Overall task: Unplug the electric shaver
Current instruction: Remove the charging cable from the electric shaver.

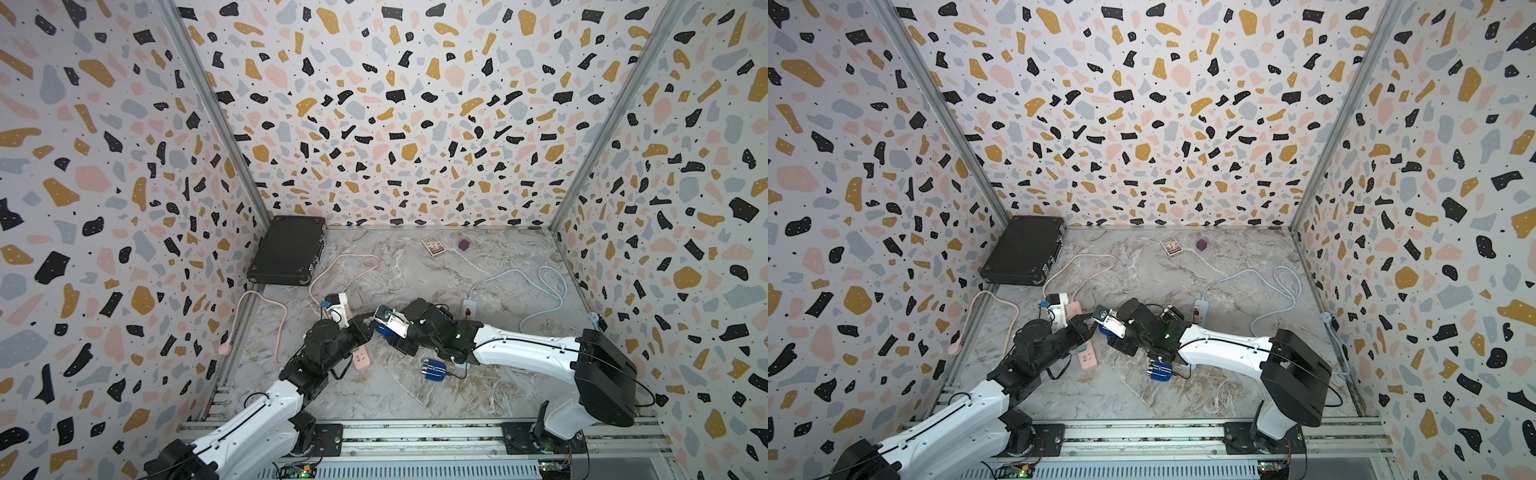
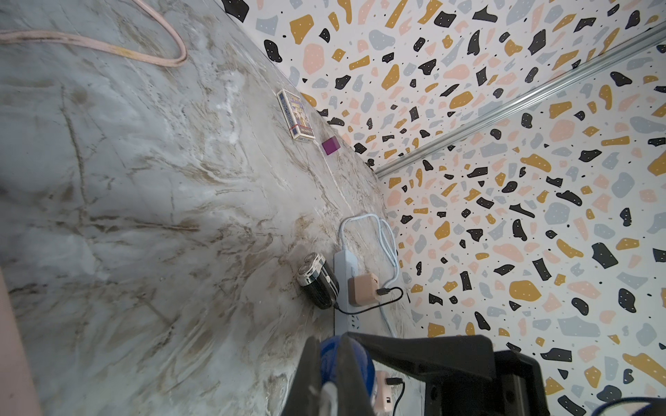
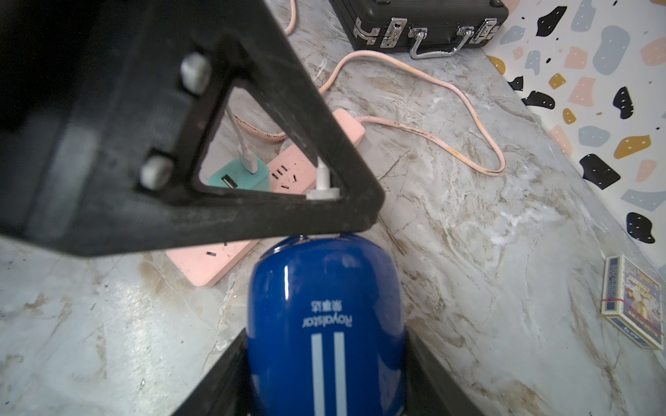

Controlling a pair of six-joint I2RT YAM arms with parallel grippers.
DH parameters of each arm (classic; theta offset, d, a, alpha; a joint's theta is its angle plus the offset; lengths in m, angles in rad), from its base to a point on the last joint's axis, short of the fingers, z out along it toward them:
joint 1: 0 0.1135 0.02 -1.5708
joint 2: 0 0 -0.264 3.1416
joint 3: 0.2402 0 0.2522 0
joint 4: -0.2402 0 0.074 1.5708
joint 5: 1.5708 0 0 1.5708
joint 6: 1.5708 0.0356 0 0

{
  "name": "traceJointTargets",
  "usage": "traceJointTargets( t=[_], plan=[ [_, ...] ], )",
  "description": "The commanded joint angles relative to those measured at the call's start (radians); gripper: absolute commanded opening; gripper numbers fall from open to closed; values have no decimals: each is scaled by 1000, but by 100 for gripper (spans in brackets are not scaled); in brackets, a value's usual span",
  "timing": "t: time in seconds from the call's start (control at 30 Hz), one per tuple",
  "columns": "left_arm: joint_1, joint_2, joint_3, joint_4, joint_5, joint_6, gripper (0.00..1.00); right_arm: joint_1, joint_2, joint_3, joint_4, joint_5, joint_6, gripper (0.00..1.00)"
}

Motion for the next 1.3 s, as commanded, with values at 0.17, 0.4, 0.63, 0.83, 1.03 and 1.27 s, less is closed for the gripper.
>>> traceJointTargets(
  t=[0.17, 0.4, 0.63, 0.83, 1.03, 1.27],
  plan=[
    [-6, -60, 13, -18, -59, -9, 0, 11, -20, 21, 55, 64, 4, 28],
    [-6, -71, 22, -30, -69, -6, 0, 12, -21, 5, 75, 74, 12, 27],
    [-6, -122, 16, -59, -106, 1, 0, 12, -29, -34, 88, 80, 11, 26],
    [-6, -133, 35, -85, -106, 19, 0, 12, -4, -48, 63, 48, 0, 25],
    [-6, -156, 38, -111, -119, 31, 0, 12, 1, -74, 56, 68, 3, 24],
    [-6, -175, 51, -137, -127, 46, 0, 12, 6, -92, 43, 91, 1, 23]
  ],
)
